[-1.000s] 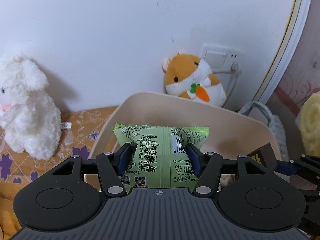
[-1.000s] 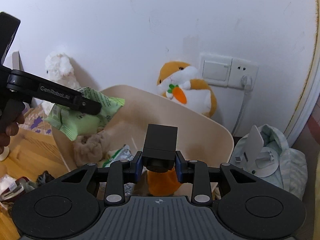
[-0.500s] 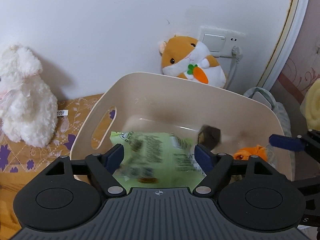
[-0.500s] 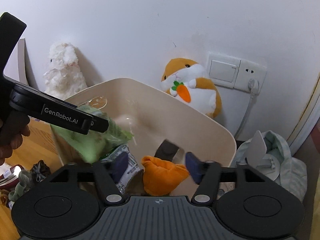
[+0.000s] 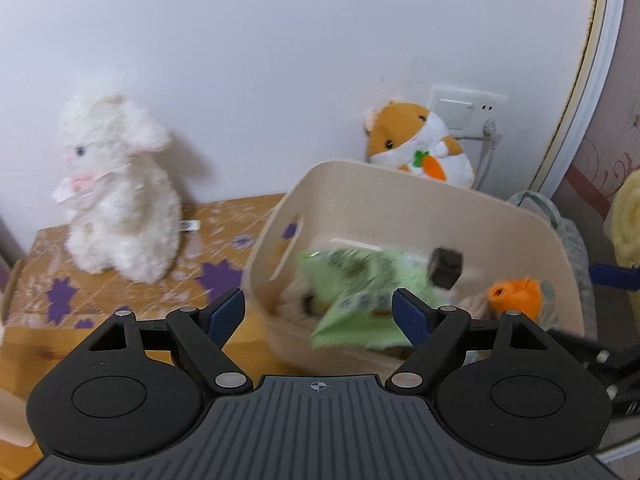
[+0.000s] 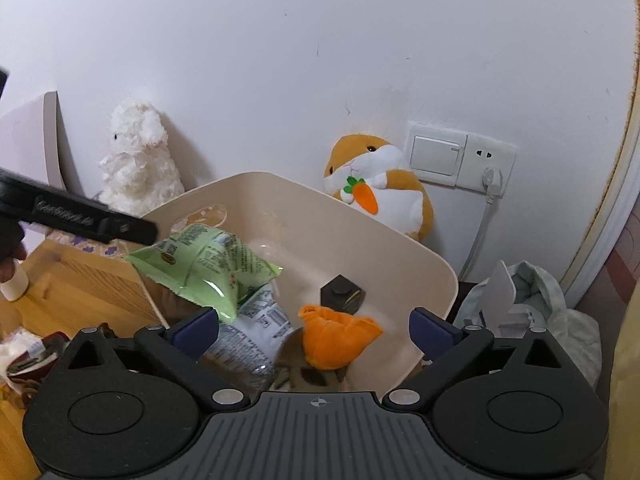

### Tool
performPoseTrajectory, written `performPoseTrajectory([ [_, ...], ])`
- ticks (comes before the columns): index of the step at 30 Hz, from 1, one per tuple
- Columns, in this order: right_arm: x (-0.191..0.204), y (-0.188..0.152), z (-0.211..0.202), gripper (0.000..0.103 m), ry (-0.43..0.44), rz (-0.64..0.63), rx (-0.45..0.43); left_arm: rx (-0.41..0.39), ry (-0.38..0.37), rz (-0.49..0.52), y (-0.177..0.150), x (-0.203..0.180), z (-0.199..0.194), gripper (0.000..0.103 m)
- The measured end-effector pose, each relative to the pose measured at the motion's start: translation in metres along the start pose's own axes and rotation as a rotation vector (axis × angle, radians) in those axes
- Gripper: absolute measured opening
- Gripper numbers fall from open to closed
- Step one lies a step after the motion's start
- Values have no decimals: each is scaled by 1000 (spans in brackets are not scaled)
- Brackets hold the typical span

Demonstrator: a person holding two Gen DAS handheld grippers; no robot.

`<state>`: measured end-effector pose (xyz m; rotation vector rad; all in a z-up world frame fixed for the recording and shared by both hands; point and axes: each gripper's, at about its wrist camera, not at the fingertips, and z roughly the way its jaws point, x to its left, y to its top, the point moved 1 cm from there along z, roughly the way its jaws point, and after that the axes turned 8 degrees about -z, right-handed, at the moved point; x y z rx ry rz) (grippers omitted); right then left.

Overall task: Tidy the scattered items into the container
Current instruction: 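Open both tools to release the bag and box into the basket, then move both tools back over the remaining items on the table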

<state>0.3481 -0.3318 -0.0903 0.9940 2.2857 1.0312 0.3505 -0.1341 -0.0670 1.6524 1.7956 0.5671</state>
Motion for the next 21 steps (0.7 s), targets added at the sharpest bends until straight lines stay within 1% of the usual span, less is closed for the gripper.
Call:
performPoseTrajectory([
  [5, 15, -6, -11, 103, 4, -21, -12, 39, 20, -15, -15, 36, -17, 82],
  [7, 23, -9, -15, 103, 18, -38, -16, 54, 30, -22, -21, 51, -22, 82],
  [10, 35, -14, -20, 103, 51, -74, -14, 78, 51, -43, -32, 72, -30, 82],
  [14, 52, -23, -26, 103, 110, -131, -2, 111, 58, -64, -47, 92, -39, 82],
  [17, 64, -32, -27, 103, 139, -178, 18, 136, 69, -36, -61, 99, -46, 82],
  [21, 76, -47, -24, 103, 181, -214, 65, 186, 72, 44, -80, 102, -50, 82],
])
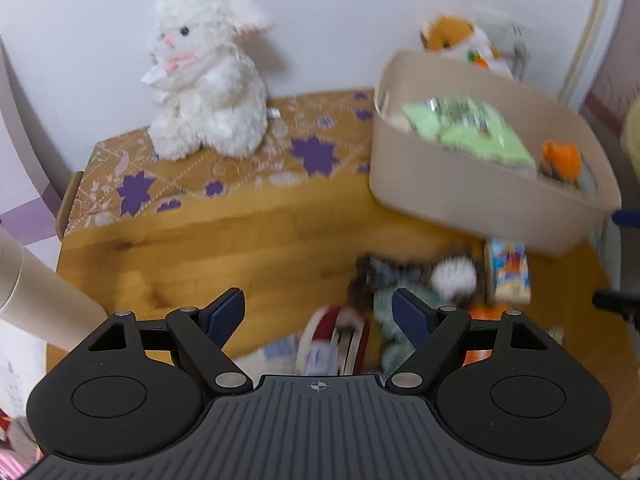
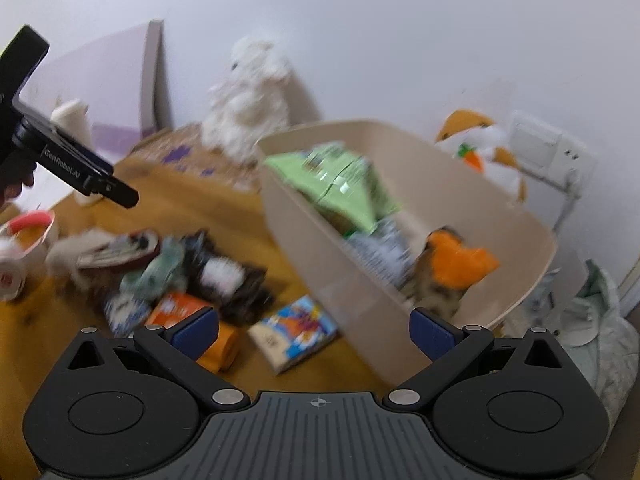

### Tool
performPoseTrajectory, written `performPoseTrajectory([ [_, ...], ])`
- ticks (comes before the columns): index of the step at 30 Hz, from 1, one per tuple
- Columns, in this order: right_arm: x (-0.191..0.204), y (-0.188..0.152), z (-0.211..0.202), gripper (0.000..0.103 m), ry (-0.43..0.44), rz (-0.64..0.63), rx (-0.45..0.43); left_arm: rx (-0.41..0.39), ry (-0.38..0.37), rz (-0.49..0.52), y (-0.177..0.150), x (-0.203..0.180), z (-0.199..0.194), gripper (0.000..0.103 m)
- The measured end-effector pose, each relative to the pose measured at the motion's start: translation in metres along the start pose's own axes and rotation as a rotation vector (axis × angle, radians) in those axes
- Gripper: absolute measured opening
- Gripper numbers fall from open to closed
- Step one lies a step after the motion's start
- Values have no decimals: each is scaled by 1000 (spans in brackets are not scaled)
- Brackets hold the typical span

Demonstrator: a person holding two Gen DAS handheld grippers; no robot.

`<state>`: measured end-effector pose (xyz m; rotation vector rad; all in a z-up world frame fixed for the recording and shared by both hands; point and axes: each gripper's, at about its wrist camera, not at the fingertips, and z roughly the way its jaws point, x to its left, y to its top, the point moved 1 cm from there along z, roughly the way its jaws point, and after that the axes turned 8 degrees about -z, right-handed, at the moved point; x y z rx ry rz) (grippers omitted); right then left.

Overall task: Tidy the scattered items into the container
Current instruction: 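Move both tools back over the remaining items on the table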

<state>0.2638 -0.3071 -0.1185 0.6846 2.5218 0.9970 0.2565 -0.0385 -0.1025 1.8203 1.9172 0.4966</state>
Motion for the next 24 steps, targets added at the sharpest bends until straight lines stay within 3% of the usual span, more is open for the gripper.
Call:
performPoseTrajectory([
  [6, 18, -13, 12, 103, 71, -31, 52, 57, 26, 93, -24, -3, 7, 82],
  [15, 50, -26, 39, 103, 162, -158, 124, 68, 61, 120, -34, -7, 23, 82],
  [24, 66, -32, 55, 88, 227, -215, 179, 79, 37, 80, -31, -1, 36, 82],
])
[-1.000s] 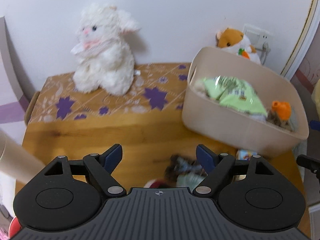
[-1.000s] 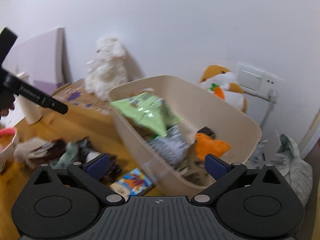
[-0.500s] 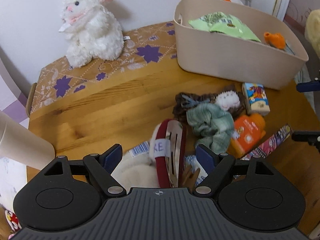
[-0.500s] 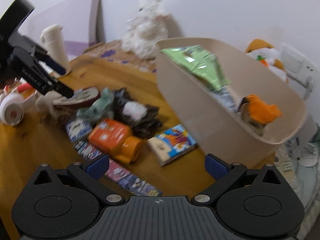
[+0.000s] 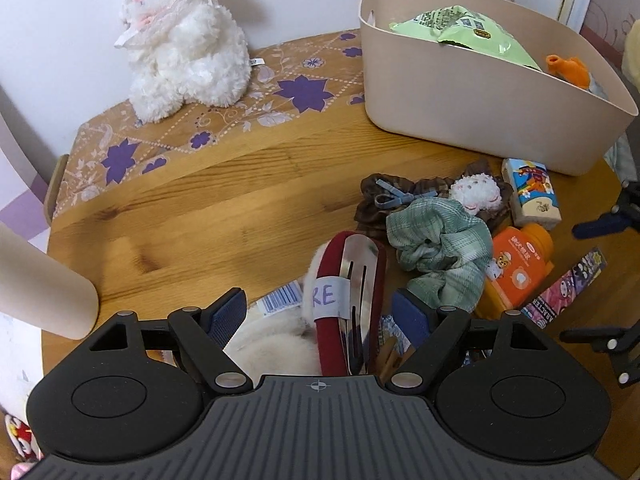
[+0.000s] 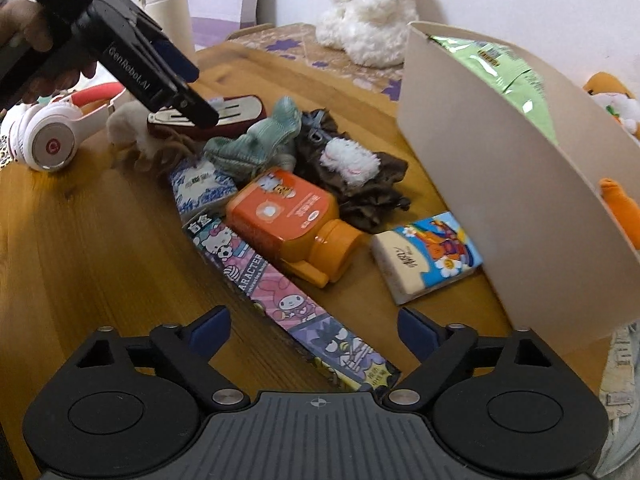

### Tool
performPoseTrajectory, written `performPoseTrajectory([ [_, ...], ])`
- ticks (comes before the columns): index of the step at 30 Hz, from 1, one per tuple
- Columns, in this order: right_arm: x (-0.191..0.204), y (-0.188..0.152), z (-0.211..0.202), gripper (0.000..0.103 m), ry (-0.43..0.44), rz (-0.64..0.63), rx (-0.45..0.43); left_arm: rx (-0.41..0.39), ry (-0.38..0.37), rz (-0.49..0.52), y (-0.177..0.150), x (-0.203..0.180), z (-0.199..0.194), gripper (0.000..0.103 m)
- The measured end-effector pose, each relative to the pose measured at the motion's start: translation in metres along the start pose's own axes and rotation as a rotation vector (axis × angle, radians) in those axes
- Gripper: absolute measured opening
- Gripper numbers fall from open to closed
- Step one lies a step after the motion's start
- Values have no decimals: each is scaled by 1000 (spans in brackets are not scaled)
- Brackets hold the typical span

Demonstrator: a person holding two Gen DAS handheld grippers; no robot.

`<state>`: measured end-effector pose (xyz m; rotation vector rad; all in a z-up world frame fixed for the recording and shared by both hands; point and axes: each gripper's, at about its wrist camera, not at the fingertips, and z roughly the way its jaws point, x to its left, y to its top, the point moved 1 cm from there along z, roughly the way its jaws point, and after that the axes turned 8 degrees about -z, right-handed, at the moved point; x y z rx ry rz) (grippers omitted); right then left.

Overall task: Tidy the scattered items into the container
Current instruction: 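Move both tools back over the remaining items on the table, then grasp the red headband with the left tool while the right tool grasps the pink Hello Kitty box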

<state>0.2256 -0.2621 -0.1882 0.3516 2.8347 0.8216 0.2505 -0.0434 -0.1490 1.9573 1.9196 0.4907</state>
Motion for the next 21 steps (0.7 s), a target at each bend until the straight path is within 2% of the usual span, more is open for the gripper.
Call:
performPoseTrajectory([
  [3, 1, 1, 5, 81, 21, -14, 16, 10, -12, -12, 0, 2, 5, 77],
  [5, 1, 1, 9, 74, 41, -22, 26, 33, -24, -9, 0, 4, 10, 67],
  [9, 3, 2, 11, 66, 53, -38, 22, 63, -56, -10, -1, 4, 17, 65],
  [13, 2, 4, 9, 49, 76, -58, 14, 82, -103, -24, -1, 2, 22, 44],
  [17, 4, 3, 6, 37, 96, -83, 8, 71, -119, -16, -1, -3, 20, 41],
  [19, 5, 2, 3, 27, 115, -92, 7, 69, -126, -25, -1, -2, 19, 39],
  [21, 6, 0, 0, 24, 125, -103, 11, 72, -137, -39, -2, 1, 18, 38],
])
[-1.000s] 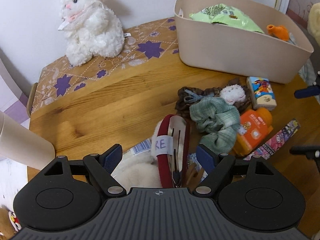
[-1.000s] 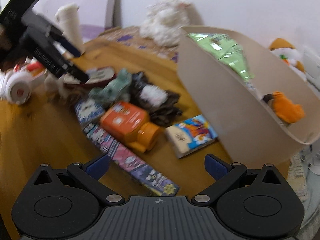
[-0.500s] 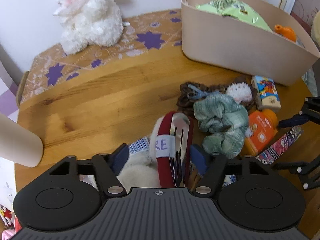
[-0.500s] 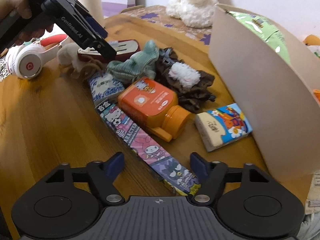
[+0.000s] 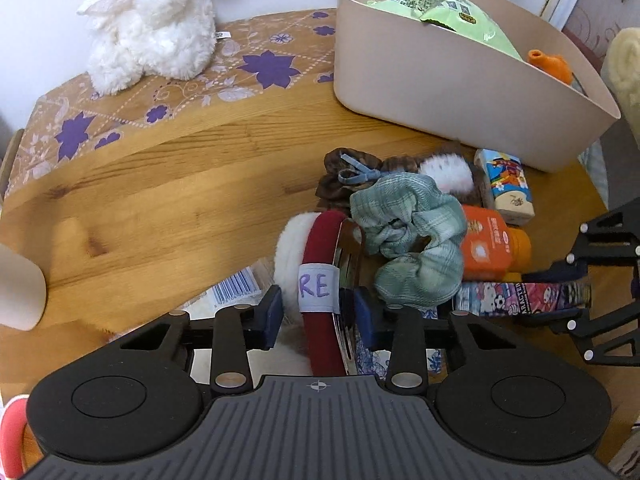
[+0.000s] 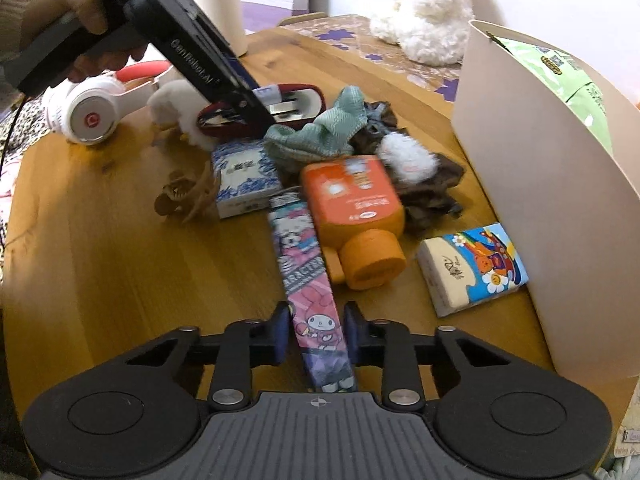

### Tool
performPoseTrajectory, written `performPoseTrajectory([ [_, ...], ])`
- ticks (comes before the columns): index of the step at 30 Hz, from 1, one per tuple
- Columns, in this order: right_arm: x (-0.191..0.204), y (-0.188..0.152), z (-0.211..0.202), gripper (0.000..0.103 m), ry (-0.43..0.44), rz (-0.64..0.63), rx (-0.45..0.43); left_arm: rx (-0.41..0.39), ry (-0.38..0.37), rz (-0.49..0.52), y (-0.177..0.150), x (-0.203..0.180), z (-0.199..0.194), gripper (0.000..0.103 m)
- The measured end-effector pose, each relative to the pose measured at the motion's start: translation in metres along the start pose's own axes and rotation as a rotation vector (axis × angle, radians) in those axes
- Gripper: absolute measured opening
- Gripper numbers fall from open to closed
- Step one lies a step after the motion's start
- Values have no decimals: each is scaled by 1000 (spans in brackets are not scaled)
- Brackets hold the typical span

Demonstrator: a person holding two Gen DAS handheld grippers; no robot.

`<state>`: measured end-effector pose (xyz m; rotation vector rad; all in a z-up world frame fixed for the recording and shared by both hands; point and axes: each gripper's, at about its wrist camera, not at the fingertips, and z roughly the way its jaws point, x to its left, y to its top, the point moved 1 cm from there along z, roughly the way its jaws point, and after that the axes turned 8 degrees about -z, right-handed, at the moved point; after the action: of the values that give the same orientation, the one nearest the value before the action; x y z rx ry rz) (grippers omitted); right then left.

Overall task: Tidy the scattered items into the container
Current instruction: 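Grasp the red headband with the left tool while the right tool grasps the pink Hello Kitty box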

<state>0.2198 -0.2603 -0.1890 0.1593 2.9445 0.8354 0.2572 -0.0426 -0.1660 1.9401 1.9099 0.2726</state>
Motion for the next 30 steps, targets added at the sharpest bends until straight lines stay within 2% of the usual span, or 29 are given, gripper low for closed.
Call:
performPoseTrajectory([
  [11, -2, -16, -15, 22, 35, -9, 14, -29, -2, -12, -6, 3, -13, 36],
  [18, -6, -19, -33, 22, 31, -13, -9, -72, -6, -46, -4, 4, -28, 36],
  [30, -16, -25, -70, 22, 5, -3, -55, -130, -9, -41, 3, -3, -53, 36],
])
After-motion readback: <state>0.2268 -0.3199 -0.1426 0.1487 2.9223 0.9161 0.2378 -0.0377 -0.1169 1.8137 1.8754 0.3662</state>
